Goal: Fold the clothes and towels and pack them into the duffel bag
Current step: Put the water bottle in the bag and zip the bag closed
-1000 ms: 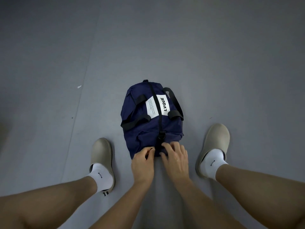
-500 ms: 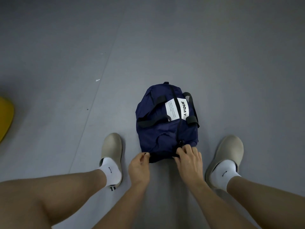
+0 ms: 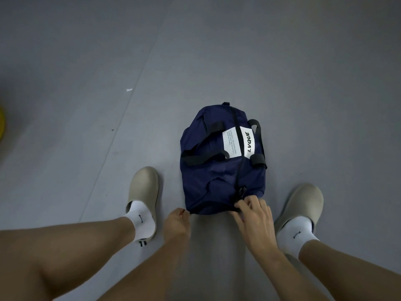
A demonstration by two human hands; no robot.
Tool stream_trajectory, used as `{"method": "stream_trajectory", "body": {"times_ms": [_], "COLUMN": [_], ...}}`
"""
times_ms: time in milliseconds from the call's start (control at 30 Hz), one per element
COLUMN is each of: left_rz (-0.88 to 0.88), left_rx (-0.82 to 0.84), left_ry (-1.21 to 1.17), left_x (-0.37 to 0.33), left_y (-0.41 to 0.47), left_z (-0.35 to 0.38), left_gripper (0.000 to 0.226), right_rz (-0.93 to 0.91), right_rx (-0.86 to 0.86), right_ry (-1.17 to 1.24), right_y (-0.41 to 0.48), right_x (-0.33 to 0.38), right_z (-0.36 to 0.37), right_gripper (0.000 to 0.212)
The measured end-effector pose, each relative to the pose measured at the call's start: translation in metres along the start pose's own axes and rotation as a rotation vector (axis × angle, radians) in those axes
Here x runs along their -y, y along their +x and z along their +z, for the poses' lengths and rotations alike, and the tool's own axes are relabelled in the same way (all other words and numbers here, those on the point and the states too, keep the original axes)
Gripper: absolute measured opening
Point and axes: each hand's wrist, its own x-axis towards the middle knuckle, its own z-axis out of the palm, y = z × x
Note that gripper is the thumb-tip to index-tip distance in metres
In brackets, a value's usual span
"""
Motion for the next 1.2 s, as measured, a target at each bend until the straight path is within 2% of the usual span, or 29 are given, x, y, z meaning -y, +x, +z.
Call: {"method": "stream_trajectory", "body": {"times_ms": [133,233,333,433,533,600,667,767,833,1000,1033,1100,1200], "left_rz": [0.225,0.398,0.599,0.828,1.015,1.019,0.922,0.833,0.853,0.982,1.022,1.078,0.98], "left_rx": [0.026,0.001,-0.043,-0.088,-0.101,-0.059,0.035,0.059,0.03,-0.007,-0.03,-0.069,-0.063], "left_ry": [0.036,0.098,0.161,0.202,0.358,0.519,0.649,0.719,0.738,0.74,0.762,0.861,0.998], "left_x": [-0.011,-0.021,-0.044,-0.082,-0.128,-0.154,-0.169,-0.173,-0.167,-0.138,-0.131,-0.119,-0.105], "left_y": [0.003,0.002,-0.003,-0.013,-0.025,-0.033,-0.039,-0.043,-0.043,-0.02,-0.011,0.006,0.02], "left_z": [-0.022,-0.03,-0.028,-0.019,-0.004,0.008,0.018,0.022,0.019,-0.019,-0.032,-0.059,-0.096], "left_gripper": [0.021,0.04,0.05,0.06,0.065,0.064,0.055,0.027,0.021,0.006,0.007,0.025,0.041], "right_rz": [-0.052,-0.028,0.038,0.296,0.565,0.713,0.794,0.774,0.721,0.42,0.383,0.334,0.249], "right_rx": [-0.053,-0.109,-0.131,-0.127,-0.072,-0.032,0.026,0.065,0.095,0.142,0.132,0.12,0.15], "right_ry": [0.077,0.124,0.175,0.307,0.495,0.631,0.707,0.683,0.651,0.485,0.458,0.411,0.357], "right_y": [0.005,0.012,0.017,0.022,0.028,0.033,0.039,0.049,0.057,0.068,0.072,0.084,0.11], "right_x": [-0.014,-0.019,-0.021,-0.025,-0.034,-0.042,-0.049,-0.053,-0.054,-0.046,-0.046,-0.048,-0.051], "right_z": [-0.007,-0.017,-0.028,-0.039,-0.042,-0.037,-0.031,-0.021,-0.019,-0.024,-0.025,-0.025,-0.02], "right_gripper": [0.029,0.03,0.036,0.04,0.042,0.044,0.045,0.039,0.036,0.047,0.048,0.045,0.038]}}
